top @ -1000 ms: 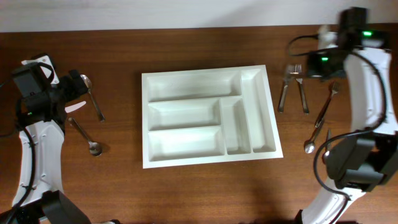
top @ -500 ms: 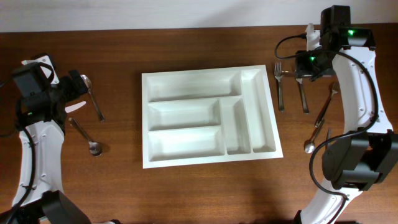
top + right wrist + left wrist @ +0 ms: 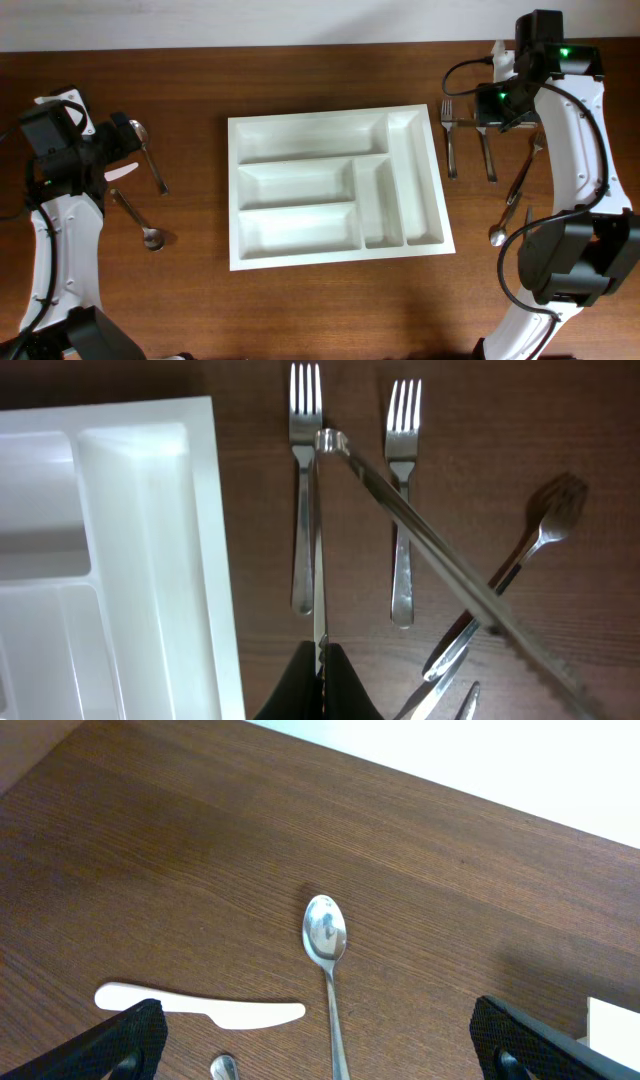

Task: Pack container

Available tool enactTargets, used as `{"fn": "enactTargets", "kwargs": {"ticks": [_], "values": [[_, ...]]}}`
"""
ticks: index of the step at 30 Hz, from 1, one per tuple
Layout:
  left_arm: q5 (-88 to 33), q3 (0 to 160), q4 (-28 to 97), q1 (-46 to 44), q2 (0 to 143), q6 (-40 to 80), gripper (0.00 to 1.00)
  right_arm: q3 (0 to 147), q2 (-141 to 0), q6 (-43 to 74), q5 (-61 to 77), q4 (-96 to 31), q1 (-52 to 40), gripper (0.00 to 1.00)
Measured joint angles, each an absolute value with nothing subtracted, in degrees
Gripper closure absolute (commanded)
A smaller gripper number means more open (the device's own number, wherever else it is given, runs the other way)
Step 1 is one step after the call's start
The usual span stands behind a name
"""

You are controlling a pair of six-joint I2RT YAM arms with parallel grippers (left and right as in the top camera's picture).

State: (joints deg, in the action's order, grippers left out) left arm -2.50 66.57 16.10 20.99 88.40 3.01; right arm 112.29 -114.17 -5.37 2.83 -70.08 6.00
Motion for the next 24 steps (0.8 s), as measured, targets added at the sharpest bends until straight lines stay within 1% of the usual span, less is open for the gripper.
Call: {"fn": "enactTargets", "kwargs": {"ticks": [7, 24], "values": [[-2.5, 66.6, 16.1, 21.0, 88.4, 3.0, 0.01, 112.3, -114.1, -5.4, 2.6, -69.1, 6.0, 0.96], [-2.5, 66.6, 16.1, 21.0, 88.4, 3.0, 0.01, 112.2, -114.1, -4.7, 1.3, -78.4, 6.0, 0.96]]}}
